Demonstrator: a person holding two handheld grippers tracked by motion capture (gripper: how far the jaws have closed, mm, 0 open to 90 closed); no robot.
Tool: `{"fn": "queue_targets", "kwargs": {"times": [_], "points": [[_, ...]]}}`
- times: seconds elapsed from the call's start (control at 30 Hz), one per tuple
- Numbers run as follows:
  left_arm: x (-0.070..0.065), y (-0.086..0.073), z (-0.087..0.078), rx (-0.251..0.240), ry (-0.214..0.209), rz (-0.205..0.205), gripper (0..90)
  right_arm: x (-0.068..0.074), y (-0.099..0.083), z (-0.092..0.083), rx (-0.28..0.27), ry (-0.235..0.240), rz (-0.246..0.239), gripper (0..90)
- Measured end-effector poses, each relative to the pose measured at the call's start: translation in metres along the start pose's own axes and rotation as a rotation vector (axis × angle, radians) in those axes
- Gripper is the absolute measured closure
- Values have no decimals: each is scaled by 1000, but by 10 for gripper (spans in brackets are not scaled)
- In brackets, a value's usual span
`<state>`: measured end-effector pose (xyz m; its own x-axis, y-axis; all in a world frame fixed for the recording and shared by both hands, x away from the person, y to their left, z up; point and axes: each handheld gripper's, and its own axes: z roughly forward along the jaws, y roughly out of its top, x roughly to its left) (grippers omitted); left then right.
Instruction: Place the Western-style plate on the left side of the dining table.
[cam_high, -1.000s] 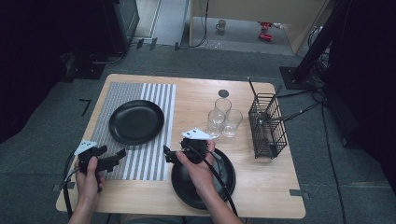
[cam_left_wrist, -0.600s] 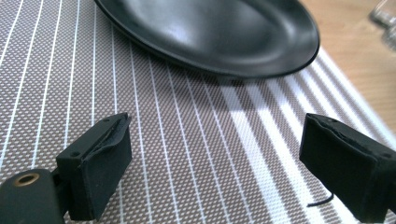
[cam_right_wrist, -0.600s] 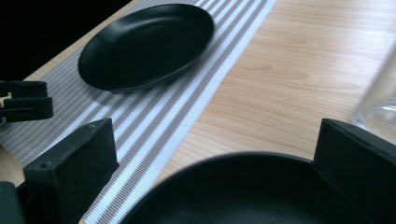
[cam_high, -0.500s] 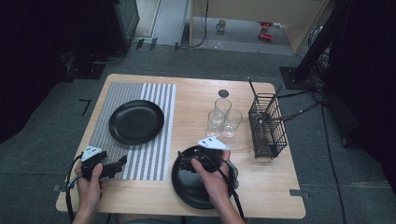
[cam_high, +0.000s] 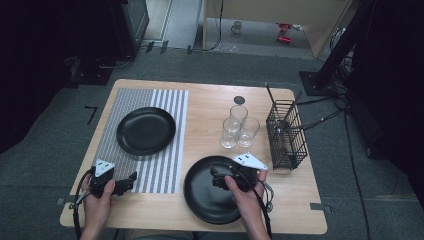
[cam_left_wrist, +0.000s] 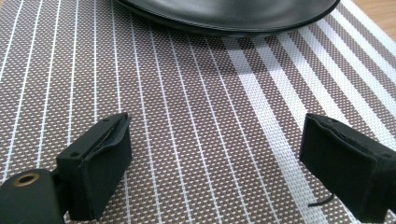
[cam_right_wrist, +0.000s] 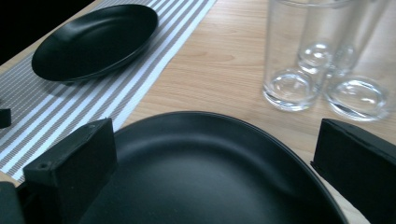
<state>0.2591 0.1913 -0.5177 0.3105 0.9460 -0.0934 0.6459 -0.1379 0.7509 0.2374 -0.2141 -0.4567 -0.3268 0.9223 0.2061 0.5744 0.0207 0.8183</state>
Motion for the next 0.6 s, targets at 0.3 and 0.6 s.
{"fn": "queue_targets", "kwargs": {"times": [0.3,0.6], "points": [[-6,0,3,32,49,54,97,-17,-8,-17,-24,-55,10,0],[-8,1,4,40,63,68,96,-35,-13,-36,-37,-101,37,0]]}}
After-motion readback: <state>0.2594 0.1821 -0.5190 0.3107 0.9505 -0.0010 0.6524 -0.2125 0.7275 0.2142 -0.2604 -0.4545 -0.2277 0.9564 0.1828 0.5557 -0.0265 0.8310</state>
